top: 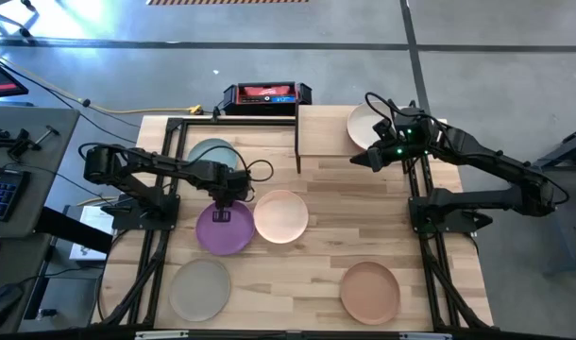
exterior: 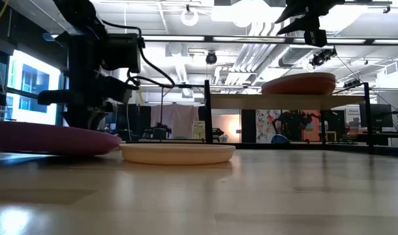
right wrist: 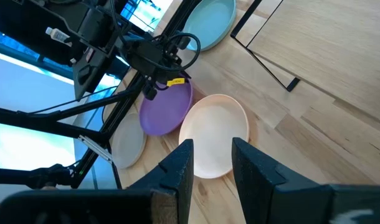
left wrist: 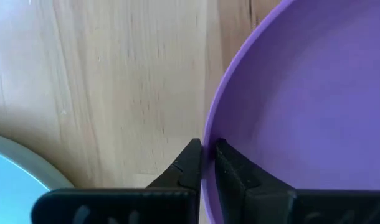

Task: Place and stack plates onto a shelf
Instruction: Stack the purple plate on top of the white plate on the shelf

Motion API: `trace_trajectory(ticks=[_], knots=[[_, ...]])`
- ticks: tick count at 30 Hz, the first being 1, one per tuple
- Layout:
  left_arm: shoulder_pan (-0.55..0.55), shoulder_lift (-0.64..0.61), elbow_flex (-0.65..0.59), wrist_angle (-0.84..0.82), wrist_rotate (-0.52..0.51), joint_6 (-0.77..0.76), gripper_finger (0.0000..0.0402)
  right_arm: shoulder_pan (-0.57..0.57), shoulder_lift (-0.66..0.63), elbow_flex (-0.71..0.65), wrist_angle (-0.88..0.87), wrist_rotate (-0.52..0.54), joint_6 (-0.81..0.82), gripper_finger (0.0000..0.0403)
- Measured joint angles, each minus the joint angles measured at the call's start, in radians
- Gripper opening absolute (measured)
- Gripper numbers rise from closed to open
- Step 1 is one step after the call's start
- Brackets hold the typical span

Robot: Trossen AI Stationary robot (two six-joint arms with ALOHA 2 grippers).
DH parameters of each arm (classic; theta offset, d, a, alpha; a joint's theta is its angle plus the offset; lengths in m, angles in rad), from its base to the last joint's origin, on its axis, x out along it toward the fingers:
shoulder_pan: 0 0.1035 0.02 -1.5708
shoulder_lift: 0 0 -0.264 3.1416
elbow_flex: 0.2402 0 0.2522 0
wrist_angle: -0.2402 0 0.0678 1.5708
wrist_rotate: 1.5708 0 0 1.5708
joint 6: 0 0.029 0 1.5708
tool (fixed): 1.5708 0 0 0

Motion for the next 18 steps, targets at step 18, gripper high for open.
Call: trace_trajectory(ticks=[18], knots=[[-0.001,-0.162,-0.006,-0.116,0.012,-0.067,0.0001,0.0,0.0,0.0,0.0,0.0,0.0,0.0089]])
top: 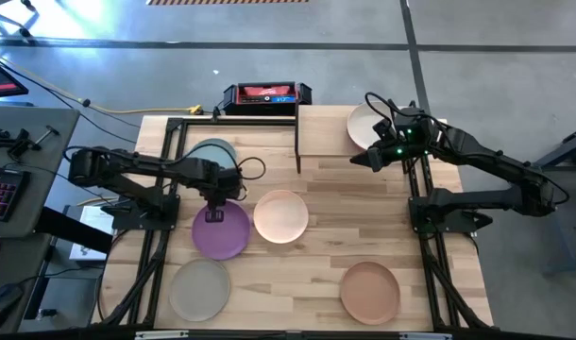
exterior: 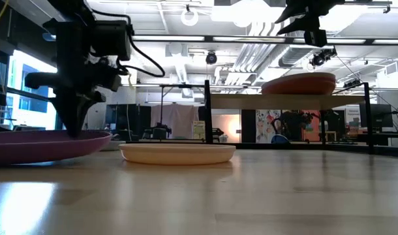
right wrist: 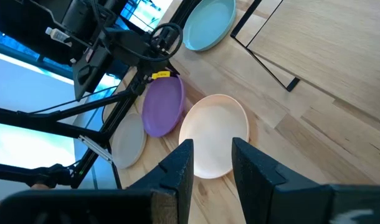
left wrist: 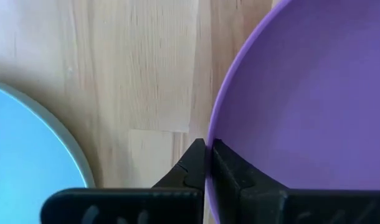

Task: Place and stack plates onto a shelf
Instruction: Stack the purple plate on top of the white plate on the shelf

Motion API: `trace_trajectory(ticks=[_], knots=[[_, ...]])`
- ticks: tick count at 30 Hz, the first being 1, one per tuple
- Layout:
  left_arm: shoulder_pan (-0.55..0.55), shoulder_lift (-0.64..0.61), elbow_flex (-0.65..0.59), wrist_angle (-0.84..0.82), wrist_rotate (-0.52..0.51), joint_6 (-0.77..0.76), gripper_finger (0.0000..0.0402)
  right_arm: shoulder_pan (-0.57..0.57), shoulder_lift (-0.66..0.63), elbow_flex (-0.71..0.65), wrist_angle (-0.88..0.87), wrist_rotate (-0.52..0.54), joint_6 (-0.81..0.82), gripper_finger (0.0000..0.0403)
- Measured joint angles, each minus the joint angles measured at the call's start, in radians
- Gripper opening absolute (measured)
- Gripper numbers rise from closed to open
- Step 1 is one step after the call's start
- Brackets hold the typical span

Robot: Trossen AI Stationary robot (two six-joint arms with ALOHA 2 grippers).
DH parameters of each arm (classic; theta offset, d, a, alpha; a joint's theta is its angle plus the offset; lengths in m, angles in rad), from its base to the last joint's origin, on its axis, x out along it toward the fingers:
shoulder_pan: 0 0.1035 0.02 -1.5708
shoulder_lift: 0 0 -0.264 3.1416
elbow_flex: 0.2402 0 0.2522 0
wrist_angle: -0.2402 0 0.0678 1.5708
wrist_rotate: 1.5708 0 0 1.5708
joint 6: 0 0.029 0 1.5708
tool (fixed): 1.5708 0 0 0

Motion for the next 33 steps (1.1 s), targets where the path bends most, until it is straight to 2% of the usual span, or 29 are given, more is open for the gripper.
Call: trace_trajectory(ticks=[12,17,25,33], knots=[[0.001,-0.041,0.01,-0.022,0.019,-0.029,0.0,0.0,0.0,0.0,0.0,0.0,0.011,0.0089],[0.001,-0.041,0.061,-0.089,0.018,-0.04,0.0,0.0,0.0,0.0,0.0,0.0,0.01,0.0089],[0.002,-0.041,0.142,-0.11,0.008,-0.073,0.0,0.0,0.0,0.0,-0.018,0.001,0.018,0.0089],[0.019,-0.041,0.248,-0.228,-0.044,-0.087,0.0,0.0,0.0,0.0,-0.052,0.001,0.016,0.0102]])
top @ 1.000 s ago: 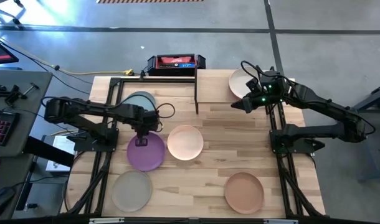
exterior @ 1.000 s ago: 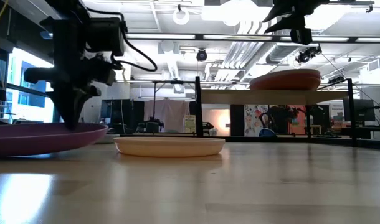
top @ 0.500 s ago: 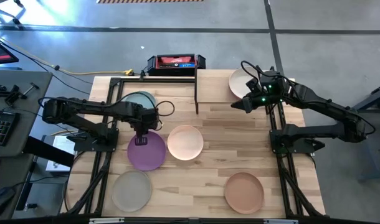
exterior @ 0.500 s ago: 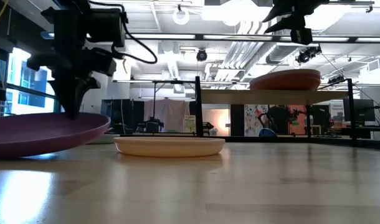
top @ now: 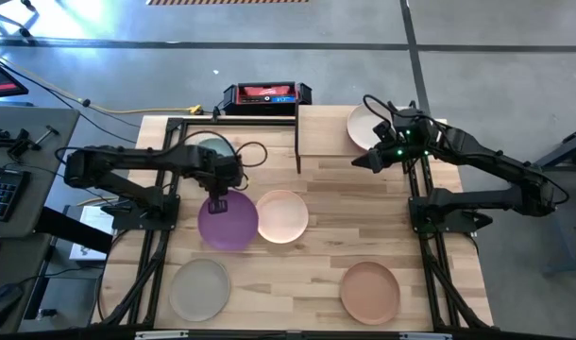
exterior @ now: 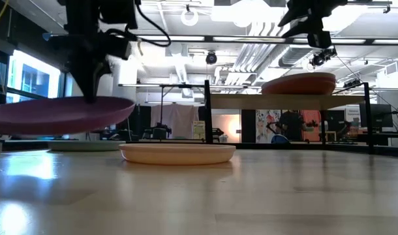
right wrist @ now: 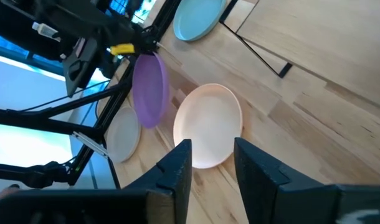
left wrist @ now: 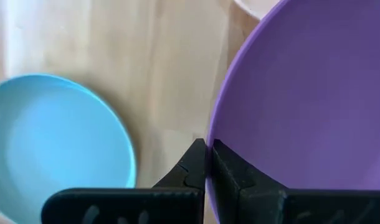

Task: Place and stack plates onto a shelf
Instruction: Stack the purple plate on top of the white plate on the shelf

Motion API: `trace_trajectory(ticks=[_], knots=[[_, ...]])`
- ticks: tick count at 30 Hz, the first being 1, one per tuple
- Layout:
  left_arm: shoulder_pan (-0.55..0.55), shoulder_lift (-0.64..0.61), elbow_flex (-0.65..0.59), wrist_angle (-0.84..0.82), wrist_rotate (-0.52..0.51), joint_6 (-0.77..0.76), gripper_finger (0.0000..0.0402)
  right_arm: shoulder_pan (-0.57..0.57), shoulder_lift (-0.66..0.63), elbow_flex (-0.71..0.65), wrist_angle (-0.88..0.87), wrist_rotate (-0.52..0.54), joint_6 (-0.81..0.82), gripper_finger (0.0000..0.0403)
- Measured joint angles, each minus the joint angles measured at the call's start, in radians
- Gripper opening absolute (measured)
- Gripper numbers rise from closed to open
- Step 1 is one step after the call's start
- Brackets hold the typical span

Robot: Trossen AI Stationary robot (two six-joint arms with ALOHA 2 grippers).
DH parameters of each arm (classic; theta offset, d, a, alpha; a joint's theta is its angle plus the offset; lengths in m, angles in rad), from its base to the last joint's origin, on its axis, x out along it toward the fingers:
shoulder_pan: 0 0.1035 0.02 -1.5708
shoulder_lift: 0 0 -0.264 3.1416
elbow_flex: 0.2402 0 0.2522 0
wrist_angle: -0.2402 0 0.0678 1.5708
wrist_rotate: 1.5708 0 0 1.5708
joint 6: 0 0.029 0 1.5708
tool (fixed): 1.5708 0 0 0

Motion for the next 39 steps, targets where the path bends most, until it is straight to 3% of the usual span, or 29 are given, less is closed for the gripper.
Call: trace_trajectory(ticks=[7,15,26,39], knots=[[0.039,0.0,0.114,0.01,-0.038,-0.024,0.0,0.0,0.0,0.0,-0.008,0.0,0.013,0.0134],[0.067,0.0,0.243,0.015,-0.044,-0.056,0.0,0.016,0.0,0.0,0.007,0.001,0.068,0.0134],[0.066,0.0,0.32,0.016,-0.045,-0.065,0.0,0.152,0.065,0.0,0.298,0.007,0.187,0.0134],[0.066,0.0,0.32,0.013,-0.028,-0.146,0.0,0.282,0.233,0.0,0.598,0.132,0.186,0.0134]])
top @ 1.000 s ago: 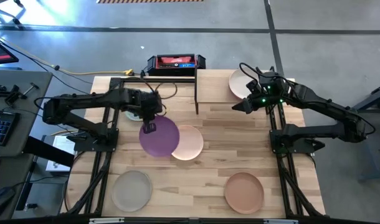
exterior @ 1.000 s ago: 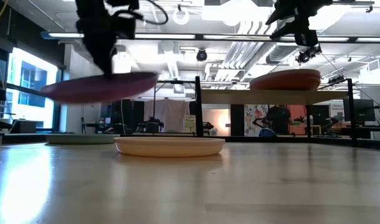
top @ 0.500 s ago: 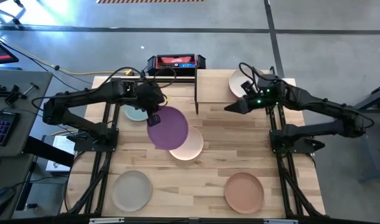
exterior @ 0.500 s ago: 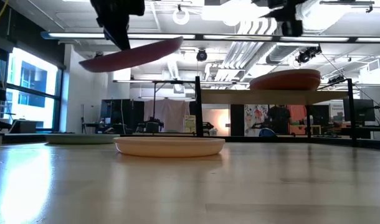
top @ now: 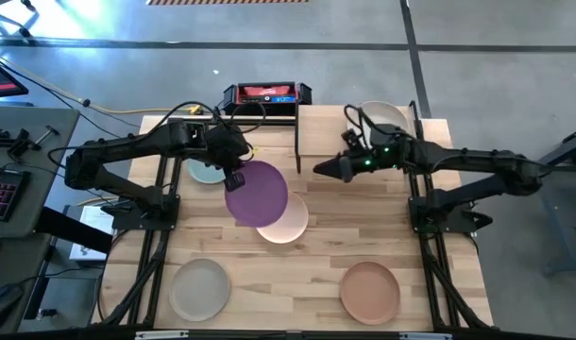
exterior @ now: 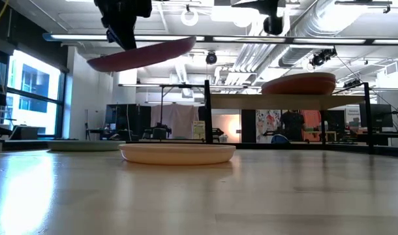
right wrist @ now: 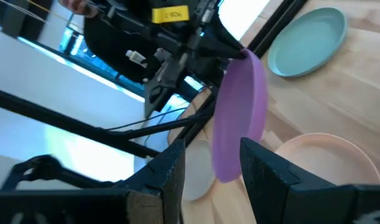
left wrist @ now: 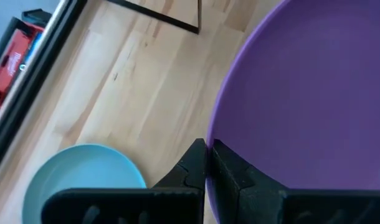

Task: Place and stack plates onto a shelf
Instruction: Stack the purple plate on top of the white plate on the shelf

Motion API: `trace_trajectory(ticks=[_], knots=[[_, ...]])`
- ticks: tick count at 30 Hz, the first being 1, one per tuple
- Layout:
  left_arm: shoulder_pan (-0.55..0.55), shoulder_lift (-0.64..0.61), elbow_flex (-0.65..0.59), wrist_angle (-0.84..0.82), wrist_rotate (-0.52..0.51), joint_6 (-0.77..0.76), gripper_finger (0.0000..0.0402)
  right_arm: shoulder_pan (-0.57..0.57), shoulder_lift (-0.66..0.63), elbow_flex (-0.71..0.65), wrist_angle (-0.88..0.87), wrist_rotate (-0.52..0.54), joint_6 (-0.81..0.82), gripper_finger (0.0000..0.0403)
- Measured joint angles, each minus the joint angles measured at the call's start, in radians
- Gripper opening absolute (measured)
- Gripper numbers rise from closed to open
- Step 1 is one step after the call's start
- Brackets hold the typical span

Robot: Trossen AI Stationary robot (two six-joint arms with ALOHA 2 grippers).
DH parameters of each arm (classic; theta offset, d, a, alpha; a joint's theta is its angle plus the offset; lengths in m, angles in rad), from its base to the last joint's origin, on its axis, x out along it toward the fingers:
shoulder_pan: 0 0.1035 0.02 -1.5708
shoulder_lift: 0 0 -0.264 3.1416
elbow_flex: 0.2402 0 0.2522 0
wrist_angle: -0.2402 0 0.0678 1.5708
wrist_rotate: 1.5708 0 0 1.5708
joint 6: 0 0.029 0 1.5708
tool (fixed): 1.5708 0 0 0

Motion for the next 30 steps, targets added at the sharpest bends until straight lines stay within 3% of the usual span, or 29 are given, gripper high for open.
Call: trace_trajectory(ticks=[8,20,30], knots=[[0.0,0.0,0.0,-0.01,0.007,-0.05,0.0,0.079,0.081,0.0,0.015,0.154,0.0,0.0134],[-0.016,0.0,0.0,-0.122,-0.036,-0.075,0.0,0.205,0.196,0.0,0.018,0.378,0.142,0.0134],[-0.073,0.0,0.0,-0.121,-0.042,-0.105,0.0,0.219,0.361,0.145,-0.028,0.406,0.16,0.0134]])
